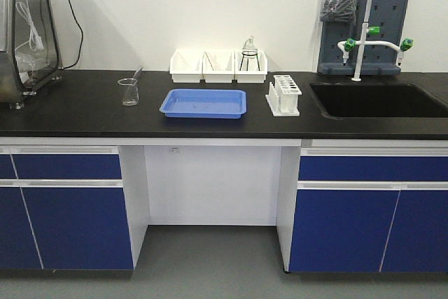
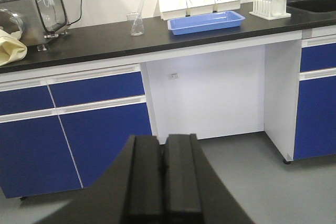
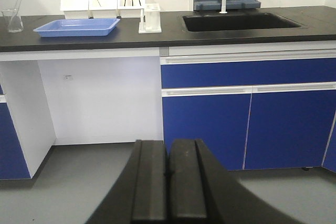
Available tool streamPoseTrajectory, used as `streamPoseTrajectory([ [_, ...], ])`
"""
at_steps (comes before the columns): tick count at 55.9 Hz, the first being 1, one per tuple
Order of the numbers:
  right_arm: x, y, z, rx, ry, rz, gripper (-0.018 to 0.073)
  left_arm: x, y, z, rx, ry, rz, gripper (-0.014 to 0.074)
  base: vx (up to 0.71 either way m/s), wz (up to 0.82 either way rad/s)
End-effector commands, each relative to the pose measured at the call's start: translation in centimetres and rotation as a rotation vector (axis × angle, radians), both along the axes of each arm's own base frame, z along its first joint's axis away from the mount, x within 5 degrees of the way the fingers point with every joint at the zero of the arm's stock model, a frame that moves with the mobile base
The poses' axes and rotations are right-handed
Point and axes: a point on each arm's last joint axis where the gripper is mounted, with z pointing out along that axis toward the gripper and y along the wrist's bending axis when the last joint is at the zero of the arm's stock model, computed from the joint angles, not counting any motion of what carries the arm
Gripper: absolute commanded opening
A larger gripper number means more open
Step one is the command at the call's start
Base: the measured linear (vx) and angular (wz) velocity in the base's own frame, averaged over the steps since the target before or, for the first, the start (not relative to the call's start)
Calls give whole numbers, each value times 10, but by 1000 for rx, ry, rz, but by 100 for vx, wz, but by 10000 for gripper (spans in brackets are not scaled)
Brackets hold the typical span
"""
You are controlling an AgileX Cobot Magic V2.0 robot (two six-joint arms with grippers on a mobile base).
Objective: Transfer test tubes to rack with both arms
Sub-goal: 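Drive the base toward the bench, stopping in front of the blue tray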
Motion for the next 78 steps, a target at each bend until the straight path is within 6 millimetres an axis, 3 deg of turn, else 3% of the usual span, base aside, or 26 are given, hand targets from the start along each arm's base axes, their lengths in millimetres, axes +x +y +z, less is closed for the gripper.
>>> streamPoseTrajectory([
  [1, 0, 1, 6, -11, -85, 7, -11, 1, 0, 0, -22, -64, -2, -7, 0, 0],
  [41, 0, 1, 6, -11, -86, 7, -11, 1, 0, 0, -22, -64, -2, -7, 5, 0],
  [78, 0, 1, 6, -11, -86, 7, -11, 1, 0, 0, -22, -64, -2, -7, 29, 0],
])
